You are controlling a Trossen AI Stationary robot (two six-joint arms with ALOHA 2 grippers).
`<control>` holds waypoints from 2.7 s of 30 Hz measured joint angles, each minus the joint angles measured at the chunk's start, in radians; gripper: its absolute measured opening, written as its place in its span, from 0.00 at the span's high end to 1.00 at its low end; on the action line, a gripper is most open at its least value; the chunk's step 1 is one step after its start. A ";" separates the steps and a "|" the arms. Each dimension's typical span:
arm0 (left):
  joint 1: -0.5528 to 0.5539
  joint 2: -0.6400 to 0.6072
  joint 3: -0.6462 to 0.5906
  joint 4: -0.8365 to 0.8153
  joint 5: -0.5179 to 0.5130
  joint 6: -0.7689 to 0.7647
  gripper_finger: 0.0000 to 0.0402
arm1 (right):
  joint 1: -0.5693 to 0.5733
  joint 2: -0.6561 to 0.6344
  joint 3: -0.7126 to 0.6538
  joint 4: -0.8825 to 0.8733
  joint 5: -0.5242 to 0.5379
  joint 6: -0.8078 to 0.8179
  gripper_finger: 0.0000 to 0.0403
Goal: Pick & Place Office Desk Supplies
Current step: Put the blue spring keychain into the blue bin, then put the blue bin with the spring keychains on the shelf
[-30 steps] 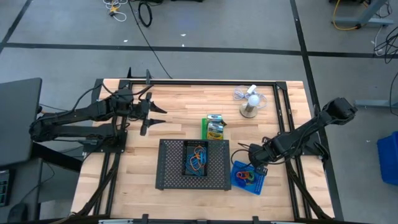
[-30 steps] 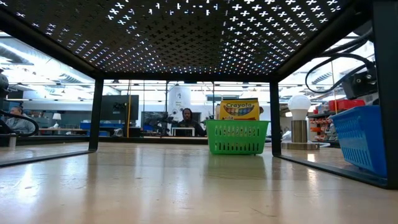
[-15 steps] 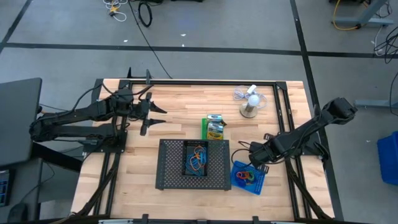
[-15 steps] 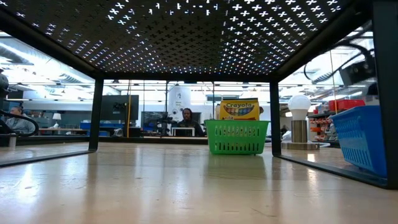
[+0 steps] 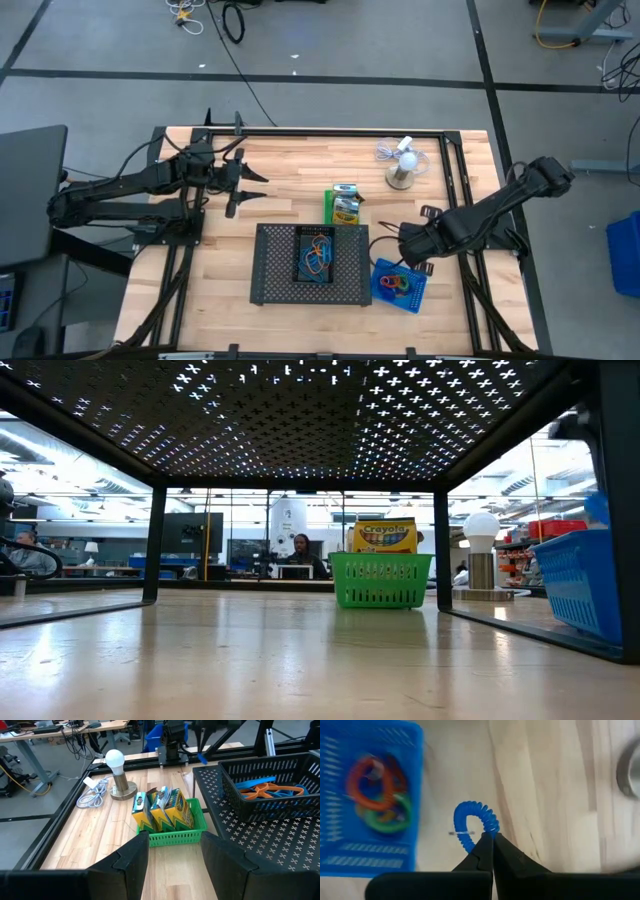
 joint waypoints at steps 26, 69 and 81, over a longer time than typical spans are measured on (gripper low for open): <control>0.000 0.001 0.000 -0.002 0.000 -0.003 0.53 | 0.065 0.069 -0.051 0.494 -0.202 -0.010 1.00; 0.001 0.000 0.000 0.000 0.000 -0.018 0.53 | 0.227 0.157 -0.053 0.340 -0.215 0.353 1.00; 0.001 0.000 0.000 0.000 0.000 -0.014 0.53 | 0.227 0.263 -0.052 0.256 -0.265 0.365 1.00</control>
